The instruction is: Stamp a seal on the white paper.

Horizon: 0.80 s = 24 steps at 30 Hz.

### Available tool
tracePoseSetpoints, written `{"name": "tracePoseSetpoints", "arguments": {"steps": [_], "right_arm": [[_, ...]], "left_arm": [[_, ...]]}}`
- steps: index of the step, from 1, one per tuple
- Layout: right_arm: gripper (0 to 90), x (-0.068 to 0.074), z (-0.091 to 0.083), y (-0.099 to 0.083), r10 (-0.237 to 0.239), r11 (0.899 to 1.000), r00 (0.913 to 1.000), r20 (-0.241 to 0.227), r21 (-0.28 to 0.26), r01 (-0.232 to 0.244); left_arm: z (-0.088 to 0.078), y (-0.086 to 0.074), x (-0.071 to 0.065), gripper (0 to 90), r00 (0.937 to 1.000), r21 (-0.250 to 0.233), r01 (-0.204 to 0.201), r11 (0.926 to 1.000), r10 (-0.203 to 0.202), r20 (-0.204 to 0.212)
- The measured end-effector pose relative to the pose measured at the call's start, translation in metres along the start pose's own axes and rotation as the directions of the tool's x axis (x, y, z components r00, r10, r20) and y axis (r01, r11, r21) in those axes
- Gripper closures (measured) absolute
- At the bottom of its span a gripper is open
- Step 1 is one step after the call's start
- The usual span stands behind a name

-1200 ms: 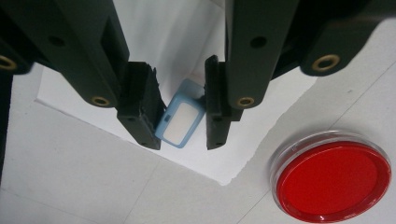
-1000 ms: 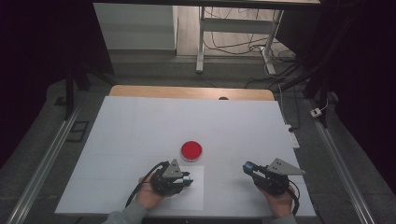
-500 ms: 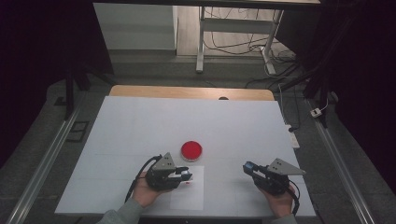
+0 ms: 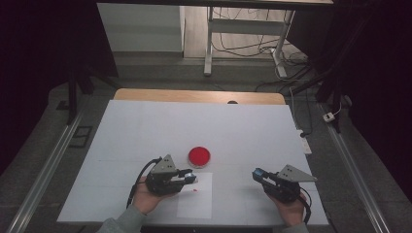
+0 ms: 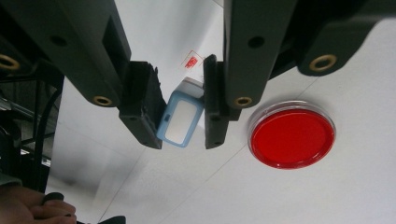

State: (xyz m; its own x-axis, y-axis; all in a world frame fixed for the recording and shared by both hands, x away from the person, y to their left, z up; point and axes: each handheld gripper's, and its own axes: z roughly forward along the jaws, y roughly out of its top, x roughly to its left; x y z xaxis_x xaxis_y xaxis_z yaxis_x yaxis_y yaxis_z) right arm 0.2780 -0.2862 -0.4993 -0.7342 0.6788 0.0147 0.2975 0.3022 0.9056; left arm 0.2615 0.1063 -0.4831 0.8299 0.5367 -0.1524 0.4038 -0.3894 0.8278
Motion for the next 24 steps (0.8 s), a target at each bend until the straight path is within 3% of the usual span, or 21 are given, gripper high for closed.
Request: {"name": "tracePoseSetpoints", "arguments": {"steps": [24], "right_arm": [[73.6,0.000,0.001,0.000,-0.002,1.000,1.0000,-0.001,0.004,0.002]], "left_arm": [[-0.029,0.007,0.009,70.3,0.9985,-0.076,0.053,0.9957,-0.054,-0.006]]}}
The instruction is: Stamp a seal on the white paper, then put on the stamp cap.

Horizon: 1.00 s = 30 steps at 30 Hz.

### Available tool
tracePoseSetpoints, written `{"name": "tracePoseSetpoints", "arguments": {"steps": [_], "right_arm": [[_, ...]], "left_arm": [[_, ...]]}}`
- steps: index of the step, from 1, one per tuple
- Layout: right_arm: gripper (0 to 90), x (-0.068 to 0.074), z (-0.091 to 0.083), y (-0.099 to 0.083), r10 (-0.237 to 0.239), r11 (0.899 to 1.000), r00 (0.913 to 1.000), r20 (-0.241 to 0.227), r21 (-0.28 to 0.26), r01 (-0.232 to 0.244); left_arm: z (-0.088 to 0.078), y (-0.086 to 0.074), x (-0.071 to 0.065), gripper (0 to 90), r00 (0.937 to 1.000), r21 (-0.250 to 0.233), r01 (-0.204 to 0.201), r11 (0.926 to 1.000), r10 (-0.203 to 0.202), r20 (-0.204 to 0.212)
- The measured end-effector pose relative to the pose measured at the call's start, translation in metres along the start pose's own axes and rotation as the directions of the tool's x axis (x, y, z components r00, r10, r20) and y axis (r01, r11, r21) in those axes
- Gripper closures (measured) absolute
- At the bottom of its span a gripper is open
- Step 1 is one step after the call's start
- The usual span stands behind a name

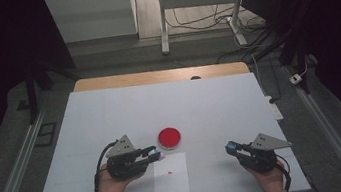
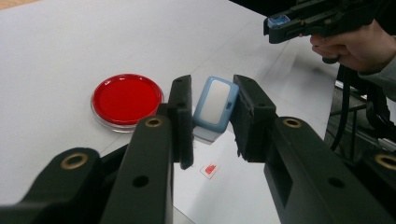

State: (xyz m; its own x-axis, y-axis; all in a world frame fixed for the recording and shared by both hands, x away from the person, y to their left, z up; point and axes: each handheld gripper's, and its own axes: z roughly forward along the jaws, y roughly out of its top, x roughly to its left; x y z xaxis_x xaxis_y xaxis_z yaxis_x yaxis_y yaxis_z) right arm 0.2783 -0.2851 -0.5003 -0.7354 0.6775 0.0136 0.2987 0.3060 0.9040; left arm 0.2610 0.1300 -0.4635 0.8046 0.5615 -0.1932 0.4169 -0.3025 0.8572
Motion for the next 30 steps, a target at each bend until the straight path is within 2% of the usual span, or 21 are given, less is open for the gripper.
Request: {"name": "tracePoseSetpoints", "arguments": {"steps": [17,30], "right_arm": [[73.5,0.004,0.002,0.001,-0.013,1.000,0.9998,-0.016,-0.003,0.013],[73.5,0.016,0.013,0.006,-0.032,0.999,0.9980,-0.054,-0.014,0.031]], "left_arm": [[0.003,0.003,-0.001,71.0,1.0000,-0.004,0.004,1.0000,-0.004,0.004],[0.007,0.004,-0.004,71.7,0.9999,-0.001,-0.003,1.0000,0.003,0.016]]}}
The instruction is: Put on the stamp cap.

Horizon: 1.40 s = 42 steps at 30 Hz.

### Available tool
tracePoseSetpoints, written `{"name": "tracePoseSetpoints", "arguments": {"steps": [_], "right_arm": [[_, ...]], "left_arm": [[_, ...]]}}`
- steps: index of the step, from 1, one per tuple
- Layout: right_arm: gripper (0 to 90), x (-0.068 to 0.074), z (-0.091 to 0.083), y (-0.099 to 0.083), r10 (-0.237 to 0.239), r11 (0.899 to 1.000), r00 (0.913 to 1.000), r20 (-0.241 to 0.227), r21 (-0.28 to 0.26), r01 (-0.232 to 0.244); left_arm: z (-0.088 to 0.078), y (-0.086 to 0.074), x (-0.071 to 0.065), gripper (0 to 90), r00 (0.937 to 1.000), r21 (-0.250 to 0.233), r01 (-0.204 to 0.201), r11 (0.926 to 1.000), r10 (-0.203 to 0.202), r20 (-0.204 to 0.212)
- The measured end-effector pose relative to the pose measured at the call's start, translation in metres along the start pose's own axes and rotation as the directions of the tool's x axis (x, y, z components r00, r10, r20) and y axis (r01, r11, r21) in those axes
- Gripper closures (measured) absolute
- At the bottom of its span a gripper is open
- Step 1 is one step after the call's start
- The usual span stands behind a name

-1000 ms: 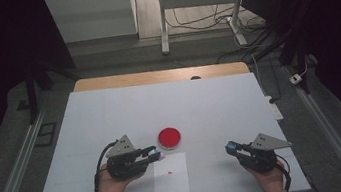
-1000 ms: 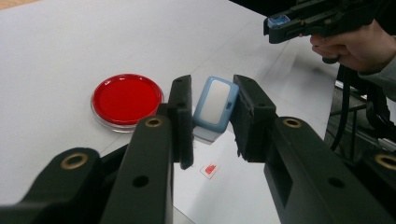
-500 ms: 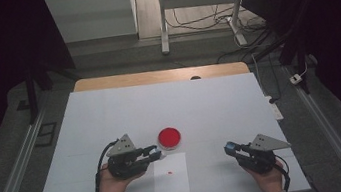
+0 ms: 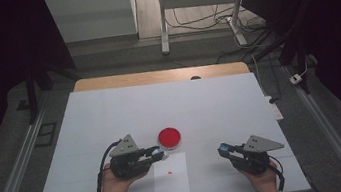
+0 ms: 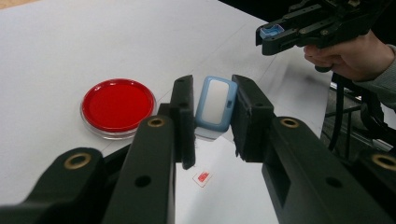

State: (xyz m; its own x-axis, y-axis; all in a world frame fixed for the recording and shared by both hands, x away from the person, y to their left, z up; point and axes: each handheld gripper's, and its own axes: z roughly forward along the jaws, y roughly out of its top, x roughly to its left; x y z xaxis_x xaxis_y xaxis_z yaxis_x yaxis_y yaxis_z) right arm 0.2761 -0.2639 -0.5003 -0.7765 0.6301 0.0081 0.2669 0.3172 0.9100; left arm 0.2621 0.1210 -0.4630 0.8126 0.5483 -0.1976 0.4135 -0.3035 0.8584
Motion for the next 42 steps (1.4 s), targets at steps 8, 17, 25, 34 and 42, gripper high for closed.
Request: {"name": "tracePoseSetpoints", "arguments": {"steps": [8,17,25,34,42], "right_arm": [[73.5,0.009,0.013,0.002,-0.018,1.000,0.9993,-0.033,0.016,0.018],[73.5,0.023,0.029,0.006,-0.043,0.998,0.9965,-0.072,0.033,0.046],[73.5,0.027,0.033,0.007,-0.049,0.998,0.9950,-0.088,0.040,0.052],[73.5,0.035,0.038,0.010,-0.059,0.997,0.9879,-0.143,0.033,0.064],[73.5,0.043,0.046,0.013,-0.076,0.996,0.9798,-0.185,0.040,0.085]], "left_arm": [[0.002,0.000,-0.001,72.7,1.0000,0.004,0.000,1.0000,0.000,0.001],[0.003,0.001,-0.002,75.3,0.9999,0.008,-0.007,0.9999,0.007,0.012],[0.008,0.000,-0.004,75.7,0.9994,0.022,-0.029,0.9993,0.029,0.020],[0.009,0.001,-0.007,75.8,0.9986,0.002,-0.045,0.9990,0.045,0.029],[0.011,0.003,-0.010,75.8,0.9966,-0.010,-0.069,0.9976,0.069,0.046]]}}
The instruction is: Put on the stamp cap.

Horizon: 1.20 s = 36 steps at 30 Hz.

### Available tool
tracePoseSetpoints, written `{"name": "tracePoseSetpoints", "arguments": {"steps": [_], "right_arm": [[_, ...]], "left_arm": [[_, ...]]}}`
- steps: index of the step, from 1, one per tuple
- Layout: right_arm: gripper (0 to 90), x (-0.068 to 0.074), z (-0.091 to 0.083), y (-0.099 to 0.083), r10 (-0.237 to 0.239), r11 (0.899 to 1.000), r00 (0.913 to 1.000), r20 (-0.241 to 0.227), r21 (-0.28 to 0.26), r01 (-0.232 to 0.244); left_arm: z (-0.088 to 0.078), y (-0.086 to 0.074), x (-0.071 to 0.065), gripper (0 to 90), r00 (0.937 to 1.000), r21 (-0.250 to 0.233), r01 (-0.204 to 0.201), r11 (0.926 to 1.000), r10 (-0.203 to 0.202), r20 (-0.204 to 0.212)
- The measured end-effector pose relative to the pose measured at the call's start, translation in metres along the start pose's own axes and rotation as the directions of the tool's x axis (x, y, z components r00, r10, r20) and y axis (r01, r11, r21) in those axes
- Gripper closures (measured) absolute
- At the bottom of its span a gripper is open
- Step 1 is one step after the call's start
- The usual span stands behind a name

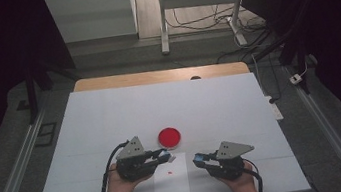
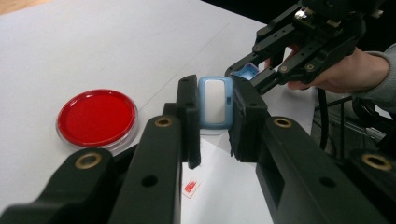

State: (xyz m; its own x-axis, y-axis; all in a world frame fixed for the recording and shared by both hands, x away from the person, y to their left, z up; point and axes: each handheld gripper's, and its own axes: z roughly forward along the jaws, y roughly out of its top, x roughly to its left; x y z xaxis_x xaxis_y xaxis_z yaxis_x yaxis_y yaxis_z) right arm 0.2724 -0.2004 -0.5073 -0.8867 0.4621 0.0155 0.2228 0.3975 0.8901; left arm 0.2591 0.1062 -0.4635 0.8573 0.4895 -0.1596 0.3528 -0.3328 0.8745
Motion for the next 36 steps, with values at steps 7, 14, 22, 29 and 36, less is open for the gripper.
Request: {"name": "tracePoseSetpoints", "arguments": {"steps": [7,14,22,29,36], "right_arm": [[73.5,0.003,0.006,0.002,-0.006,1.000,0.9990,-0.045,0.002,0.006],[73.5,0.007,0.013,0.004,-0.014,1.000,0.9964,-0.084,0.017,0.015],[73.5,0.011,0.020,0.006,-0.019,0.999,0.9948,-0.100,0.028,0.022],[73.5,0.011,0.020,0.006,-0.019,0.999,0.9933,-0.114,0.025,0.022],[73.5,0.011,0.021,0.007,-0.015,1.000,0.9900,-0.140,0.020,0.018]], "left_arm": [[0.002,0.004,-0.003,75.8,0.9994,-0.013,-0.028,0.9995,0.028,0.022],[0.006,0.005,-0.006,75.8,0.9983,-0.016,-0.044,0.9989,0.044,0.037],[0.014,0.009,-0.009,75.7,0.9935,-0.014,-0.080,0.9967,0.081,0.080],[0.018,0.013,-0.006,75.8,0.9808,0.005,-0.152,0.9884,0.150,0.124],[0.024,0.015,0.000,75.7,0.9697,0.034,-0.189,0.9813,0.181,0.164]]}}
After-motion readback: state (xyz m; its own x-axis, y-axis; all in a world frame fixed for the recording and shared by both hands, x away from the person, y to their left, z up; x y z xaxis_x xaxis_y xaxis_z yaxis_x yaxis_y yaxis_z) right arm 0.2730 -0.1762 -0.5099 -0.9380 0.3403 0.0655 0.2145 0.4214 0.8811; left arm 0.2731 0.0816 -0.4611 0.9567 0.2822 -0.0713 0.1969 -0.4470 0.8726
